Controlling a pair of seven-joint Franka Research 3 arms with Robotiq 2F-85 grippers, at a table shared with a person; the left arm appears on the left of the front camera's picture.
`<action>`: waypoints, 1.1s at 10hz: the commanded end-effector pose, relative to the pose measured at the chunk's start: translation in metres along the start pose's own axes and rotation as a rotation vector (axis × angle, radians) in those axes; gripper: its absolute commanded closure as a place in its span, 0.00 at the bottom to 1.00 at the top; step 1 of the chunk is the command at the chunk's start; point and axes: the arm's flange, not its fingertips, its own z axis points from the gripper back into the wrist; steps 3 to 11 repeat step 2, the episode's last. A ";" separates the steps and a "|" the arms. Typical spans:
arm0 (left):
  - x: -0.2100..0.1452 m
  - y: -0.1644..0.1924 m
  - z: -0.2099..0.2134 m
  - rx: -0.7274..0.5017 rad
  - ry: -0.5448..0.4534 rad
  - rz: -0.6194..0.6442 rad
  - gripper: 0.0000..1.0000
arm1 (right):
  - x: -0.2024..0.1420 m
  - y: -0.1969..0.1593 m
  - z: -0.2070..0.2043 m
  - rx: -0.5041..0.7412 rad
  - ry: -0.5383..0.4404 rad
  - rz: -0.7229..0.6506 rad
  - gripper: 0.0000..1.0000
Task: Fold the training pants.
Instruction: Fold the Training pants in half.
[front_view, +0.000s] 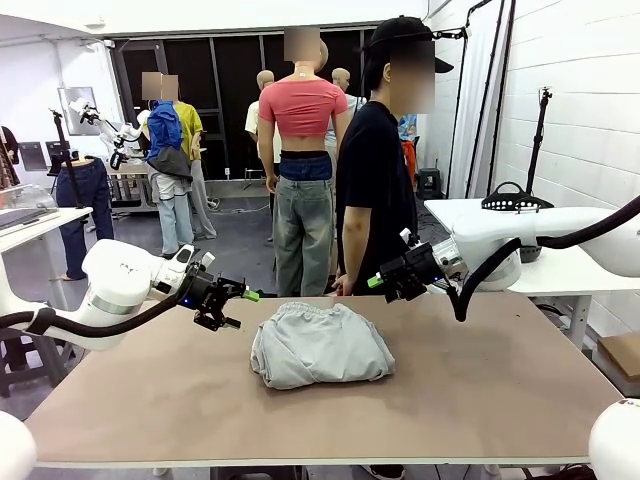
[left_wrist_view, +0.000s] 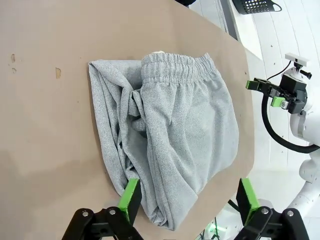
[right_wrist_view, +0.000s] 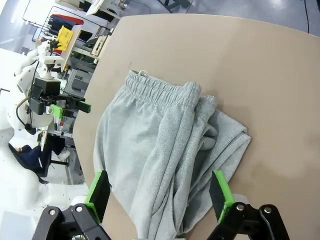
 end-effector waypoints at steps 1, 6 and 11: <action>0.002 0.001 -0.002 0.006 0.003 -0.012 0.00 | 0.002 0.000 -0.005 0.008 0.000 0.003 0.00; 0.002 0.001 -0.002 0.006 0.003 -0.012 0.00 | 0.002 0.000 -0.005 0.008 0.000 0.003 0.00; 0.002 0.001 -0.002 0.006 0.003 -0.012 0.00 | 0.002 0.000 -0.005 0.008 0.000 0.003 0.00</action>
